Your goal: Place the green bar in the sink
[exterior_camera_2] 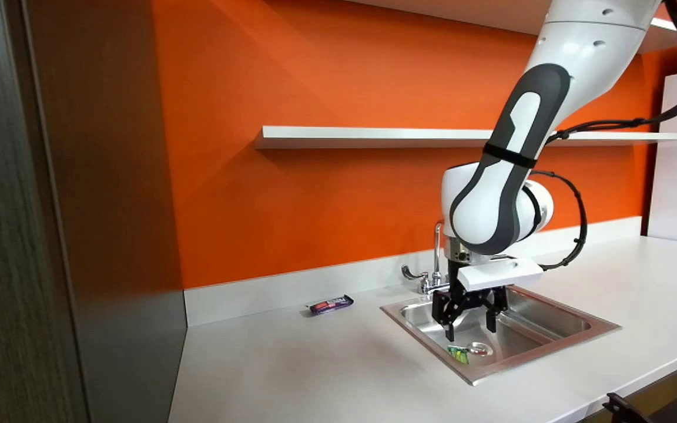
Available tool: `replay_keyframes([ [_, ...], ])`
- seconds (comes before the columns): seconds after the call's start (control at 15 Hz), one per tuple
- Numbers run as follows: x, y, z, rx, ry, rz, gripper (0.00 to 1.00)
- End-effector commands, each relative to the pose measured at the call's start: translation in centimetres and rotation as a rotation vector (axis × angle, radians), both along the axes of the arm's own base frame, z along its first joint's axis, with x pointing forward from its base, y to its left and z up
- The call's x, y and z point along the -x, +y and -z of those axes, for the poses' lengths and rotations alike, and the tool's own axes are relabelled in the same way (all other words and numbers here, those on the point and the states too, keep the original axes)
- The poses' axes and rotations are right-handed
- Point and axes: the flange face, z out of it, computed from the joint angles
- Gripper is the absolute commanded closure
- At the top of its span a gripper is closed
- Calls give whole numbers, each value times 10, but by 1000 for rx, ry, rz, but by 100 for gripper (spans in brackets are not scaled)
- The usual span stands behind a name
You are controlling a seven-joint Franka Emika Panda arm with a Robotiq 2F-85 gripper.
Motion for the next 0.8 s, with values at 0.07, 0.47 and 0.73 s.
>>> replay_keyframes([
  [0.07, 24, 10, -29, 1, -2, -16, 0],
  [0.47, 13, 19, -37, 5, -7, -33, 0],
  [0.73, 14, 20, -36, 7, -4, -36, 0],
])
